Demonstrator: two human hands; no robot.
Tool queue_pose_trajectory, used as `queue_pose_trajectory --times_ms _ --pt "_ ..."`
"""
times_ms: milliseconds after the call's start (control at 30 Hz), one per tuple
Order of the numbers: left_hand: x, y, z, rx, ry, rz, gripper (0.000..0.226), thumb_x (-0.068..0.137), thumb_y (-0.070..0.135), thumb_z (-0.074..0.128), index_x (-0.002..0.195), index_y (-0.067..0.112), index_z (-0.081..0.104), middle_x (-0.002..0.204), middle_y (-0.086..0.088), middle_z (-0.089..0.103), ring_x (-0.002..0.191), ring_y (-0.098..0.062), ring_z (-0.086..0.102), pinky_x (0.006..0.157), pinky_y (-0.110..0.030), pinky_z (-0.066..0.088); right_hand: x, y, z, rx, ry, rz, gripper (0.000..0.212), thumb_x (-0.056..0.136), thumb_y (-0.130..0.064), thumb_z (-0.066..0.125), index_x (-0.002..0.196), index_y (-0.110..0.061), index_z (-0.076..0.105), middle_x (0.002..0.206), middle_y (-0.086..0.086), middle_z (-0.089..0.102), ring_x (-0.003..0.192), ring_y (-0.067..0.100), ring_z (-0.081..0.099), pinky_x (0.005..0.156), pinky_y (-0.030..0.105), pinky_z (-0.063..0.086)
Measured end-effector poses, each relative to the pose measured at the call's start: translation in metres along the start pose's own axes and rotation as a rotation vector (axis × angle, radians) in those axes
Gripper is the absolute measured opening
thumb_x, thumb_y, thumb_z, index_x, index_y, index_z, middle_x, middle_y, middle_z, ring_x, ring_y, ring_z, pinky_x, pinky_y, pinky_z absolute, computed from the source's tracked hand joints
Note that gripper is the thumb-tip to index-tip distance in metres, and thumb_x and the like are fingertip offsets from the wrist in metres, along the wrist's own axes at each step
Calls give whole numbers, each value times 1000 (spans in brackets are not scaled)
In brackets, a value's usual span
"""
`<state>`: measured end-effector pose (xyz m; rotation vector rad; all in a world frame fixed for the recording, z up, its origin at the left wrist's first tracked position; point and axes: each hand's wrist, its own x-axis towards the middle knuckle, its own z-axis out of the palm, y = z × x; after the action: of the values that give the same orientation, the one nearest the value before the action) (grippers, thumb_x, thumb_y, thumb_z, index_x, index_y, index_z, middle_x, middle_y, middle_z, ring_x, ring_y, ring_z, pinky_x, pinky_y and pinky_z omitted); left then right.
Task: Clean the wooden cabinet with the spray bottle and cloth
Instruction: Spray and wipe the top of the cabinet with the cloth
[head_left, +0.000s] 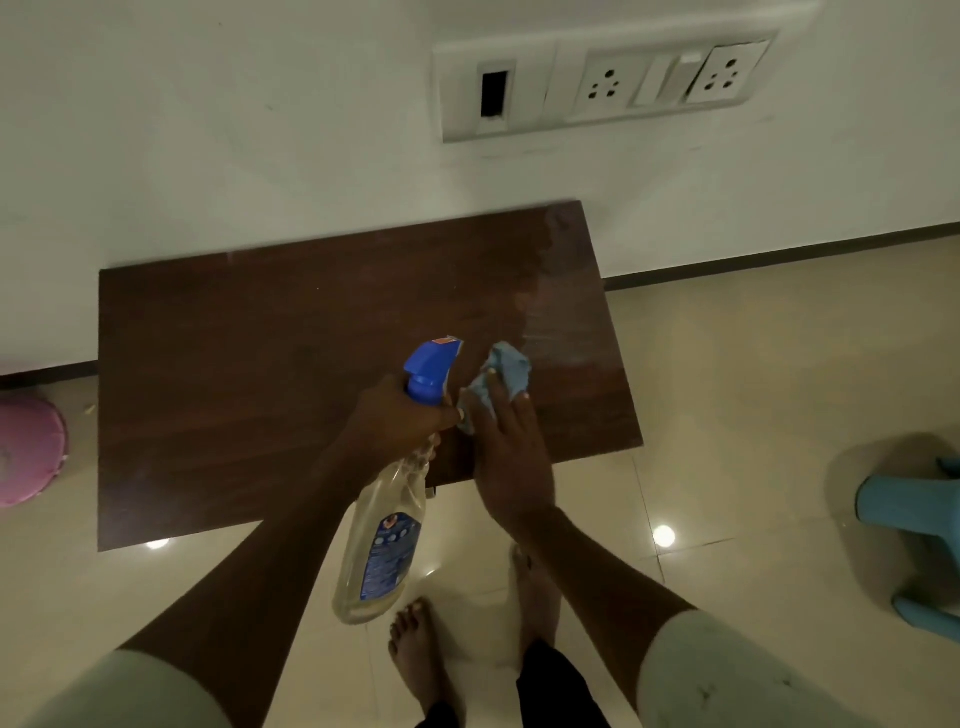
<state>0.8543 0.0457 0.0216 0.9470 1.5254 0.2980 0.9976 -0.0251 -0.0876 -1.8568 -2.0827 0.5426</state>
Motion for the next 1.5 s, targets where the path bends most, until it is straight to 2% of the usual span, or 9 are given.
queue_pose_trajectory --times_ms 100,267,400,633,733,933,1167,1400,1500 --pt "5 9 1 25 4 4 24 76 16 71 97 15 59 61 -6 61 56 -20 59 61 -36 54 5 17 -13 -63 -67 -128 63 88 -16 56 145 -24 32 156 8 26 146 29 18 118 44 23" --pt "16 16 5 120 14 -37 19 76 14 71 90 11 58 60 -3 60 52 -14 59 54 -27 53 -24 91 -58 -54 95 263 50 92 -19 50 141 -17 44 152 12 34 136 32 37 102 49 45" --pt "24 19 14 183 27 -63 17 77 17 71 84 13 56 64 -5 60 58 -17 59 60 -30 53 -5 74 -50 -60 140 329 50 96 -31 33 143 -14 40 154 16 29 138 37 34 106 54 40" --pt "36 45 10 213 49 -61 18 84 14 63 74 17 48 66 -6 52 65 -20 53 70 -34 48 17 31 -24 -55 -112 -272 66 86 -23 62 145 -20 33 153 7 33 140 28 33 114 43 33" --pt "37 56 6 144 26 -27 17 78 13 69 78 17 53 68 -7 56 64 -20 56 67 -34 50 23 70 -43 -112 -67 -64 67 81 -19 70 140 -21 38 146 9 44 134 29 43 111 48 36" --pt "43 66 0 137 45 -14 18 75 13 73 76 16 55 64 -5 58 59 -18 57 65 -35 53 50 93 -60 -7 204 451 48 93 -23 37 140 -15 40 151 13 35 136 36 37 110 54 35" --pt "55 76 -14 170 117 16 22 73 12 72 89 17 57 78 -4 62 74 -19 61 67 -29 50 87 26 -4 -59 -56 -287 54 92 -25 51 143 -13 38 148 13 41 139 30 36 115 44 31" --pt "64 84 -20 211 89 -15 22 73 17 74 78 22 53 76 1 60 73 -16 59 62 -24 44 127 130 -74 -49 71 77 45 95 -22 47 139 -18 42 150 14 37 131 37 43 103 51 44" --pt "67 84 -25 189 76 -19 23 71 19 75 83 20 56 80 -2 62 78 -19 61 69 -29 48 131 92 -62 -74 102 198 53 92 -17 50 143 -15 38 152 17 33 138 40 32 111 52 32"
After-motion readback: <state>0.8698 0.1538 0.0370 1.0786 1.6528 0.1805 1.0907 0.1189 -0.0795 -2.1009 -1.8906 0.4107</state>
